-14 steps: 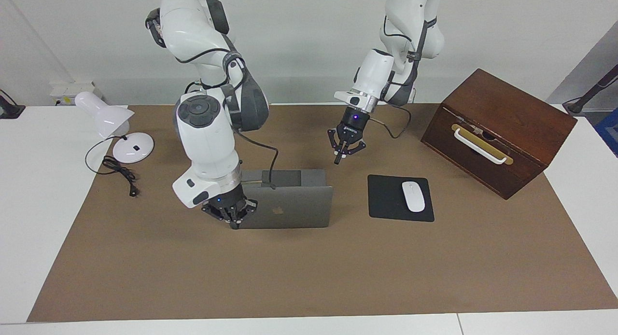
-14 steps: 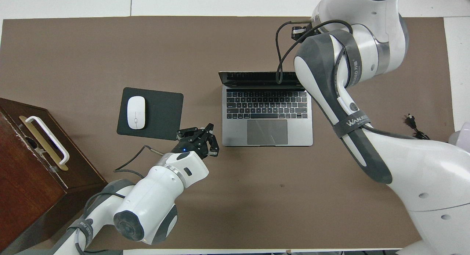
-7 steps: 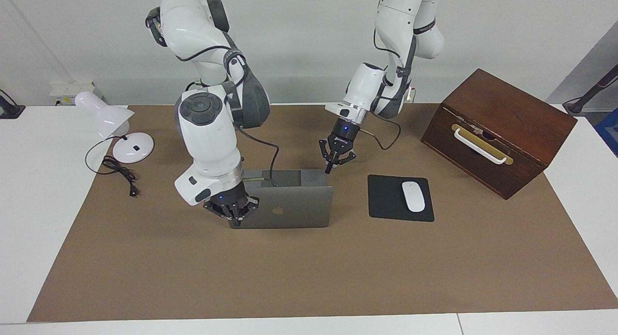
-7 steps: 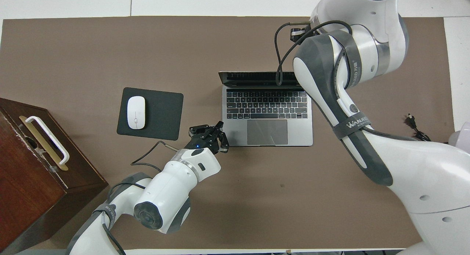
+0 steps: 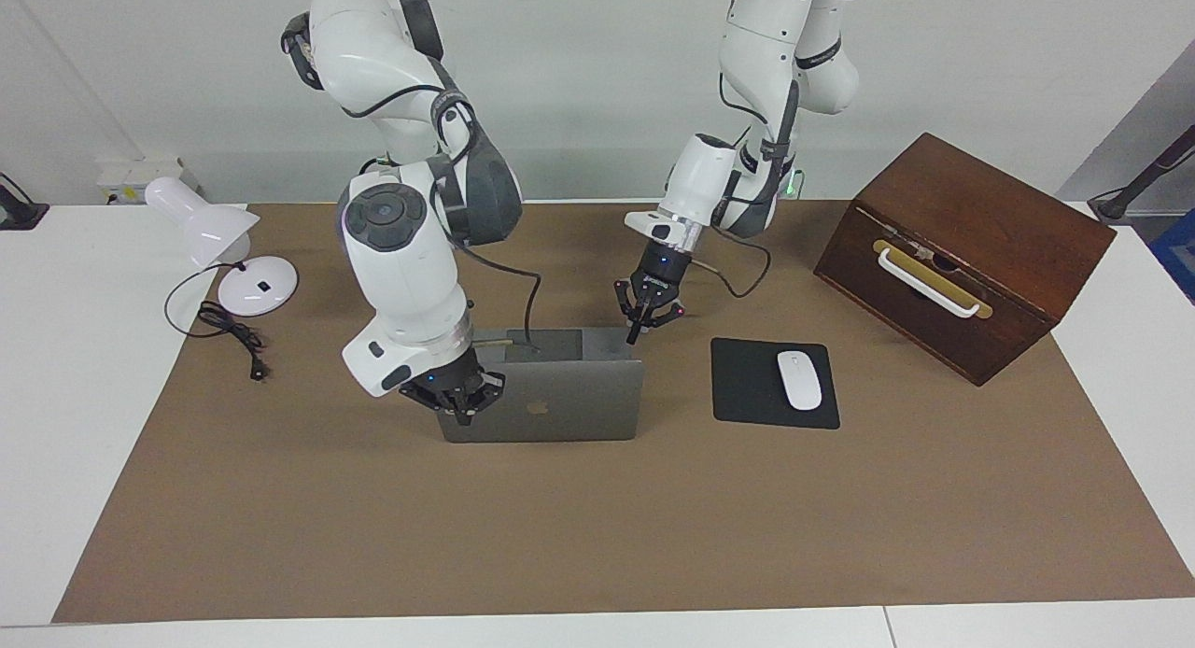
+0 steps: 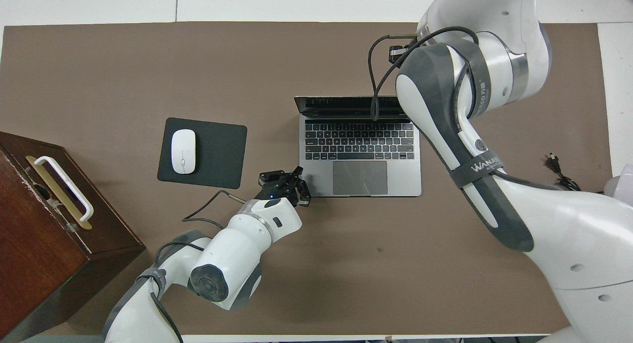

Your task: Close laptop with both arms

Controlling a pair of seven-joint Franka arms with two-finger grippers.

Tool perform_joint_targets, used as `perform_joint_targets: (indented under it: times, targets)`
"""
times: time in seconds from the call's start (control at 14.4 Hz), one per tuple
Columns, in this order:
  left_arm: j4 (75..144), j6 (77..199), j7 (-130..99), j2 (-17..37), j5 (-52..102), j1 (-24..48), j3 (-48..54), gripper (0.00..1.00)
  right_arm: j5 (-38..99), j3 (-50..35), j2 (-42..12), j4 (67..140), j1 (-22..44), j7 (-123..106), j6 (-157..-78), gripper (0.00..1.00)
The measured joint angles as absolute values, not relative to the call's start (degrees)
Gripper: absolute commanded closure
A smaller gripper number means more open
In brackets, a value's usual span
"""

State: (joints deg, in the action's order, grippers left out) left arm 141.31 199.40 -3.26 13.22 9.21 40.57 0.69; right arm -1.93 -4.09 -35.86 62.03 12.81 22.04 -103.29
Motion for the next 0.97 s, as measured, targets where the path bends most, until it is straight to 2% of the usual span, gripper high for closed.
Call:
perform_joint_targets:
  times: [0.28, 0.97]
  targets:
    - [139.61, 199.43, -3.26, 15.77, 9.21, 41.42, 0.67, 1.0, -1.44, -4.14, -35.34, 62.04, 12.81, 22.04, -102.46, 1.0]
    - [139.7, 199.5, -0.71, 17.56, 9.21, 41.77, 0.66, 1.0, -0.04, -5.25, -33.8, 62.2, 12.73, 22.04, -98.18, 1.0]
